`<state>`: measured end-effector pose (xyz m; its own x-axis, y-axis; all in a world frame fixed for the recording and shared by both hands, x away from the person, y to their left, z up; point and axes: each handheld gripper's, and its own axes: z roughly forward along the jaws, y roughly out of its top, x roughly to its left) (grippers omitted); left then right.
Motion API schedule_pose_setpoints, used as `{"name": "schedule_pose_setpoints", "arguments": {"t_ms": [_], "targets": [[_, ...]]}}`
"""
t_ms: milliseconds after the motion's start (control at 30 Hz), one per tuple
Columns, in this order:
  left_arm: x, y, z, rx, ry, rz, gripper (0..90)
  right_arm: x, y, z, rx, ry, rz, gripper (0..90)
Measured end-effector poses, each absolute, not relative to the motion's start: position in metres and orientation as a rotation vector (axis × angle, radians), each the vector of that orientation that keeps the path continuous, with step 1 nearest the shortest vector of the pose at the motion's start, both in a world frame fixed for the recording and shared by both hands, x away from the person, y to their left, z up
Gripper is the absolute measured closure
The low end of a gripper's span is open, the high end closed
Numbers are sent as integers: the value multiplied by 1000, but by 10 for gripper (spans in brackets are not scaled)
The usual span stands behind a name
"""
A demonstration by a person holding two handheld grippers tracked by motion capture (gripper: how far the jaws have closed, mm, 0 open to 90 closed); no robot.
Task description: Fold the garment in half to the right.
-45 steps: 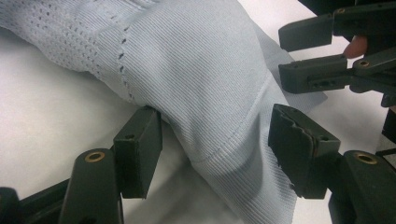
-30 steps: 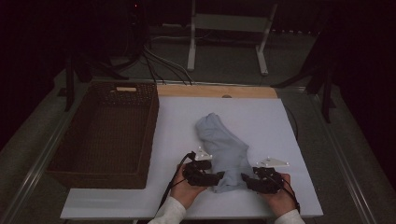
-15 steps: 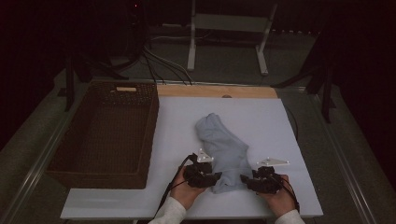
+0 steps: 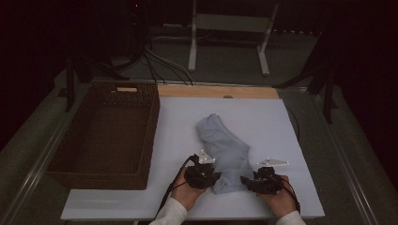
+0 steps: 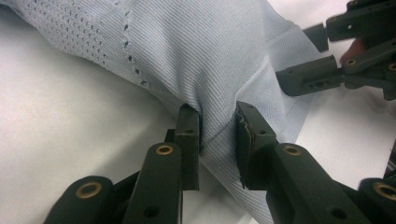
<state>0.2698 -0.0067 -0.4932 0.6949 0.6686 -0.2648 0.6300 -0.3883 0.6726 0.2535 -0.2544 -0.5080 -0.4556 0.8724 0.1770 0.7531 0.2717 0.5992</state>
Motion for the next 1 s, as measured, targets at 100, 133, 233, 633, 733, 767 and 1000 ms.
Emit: {"name": "schedule_pose_setpoints", "arguments": {"t_ms": [100, 133, 233, 633, 733, 767, 1000], "targets": [[270, -7, -493, 2116, 988, 63, 747, 254, -255, -508, 1547, 2381, 976, 678], [270, -7, -493, 2117, 987, 63, 749, 255, -255, -508, 1559, 2387, 992, 705], [269, -6, -493, 2118, 984, 63, 752, 255, -255, -507, 1552, 2400, 999, 761], [265, -5, -492, 2123, 969, 58, 753, 248, -254, -501, 1509, 2404, 978, 779], [264, -5, -492, 2120, 966, 58, 752, 246, -254, -500, 1497, 2404, 970, 778], [263, -5, -491, 2120, 965, 56, 751, 245, -254, -500, 1495, 2401, 970, 778], [259, -7, -492, 2115, 963, 54, 747, 240, -255, -498, 1476, 2395, 956, 775]]}}
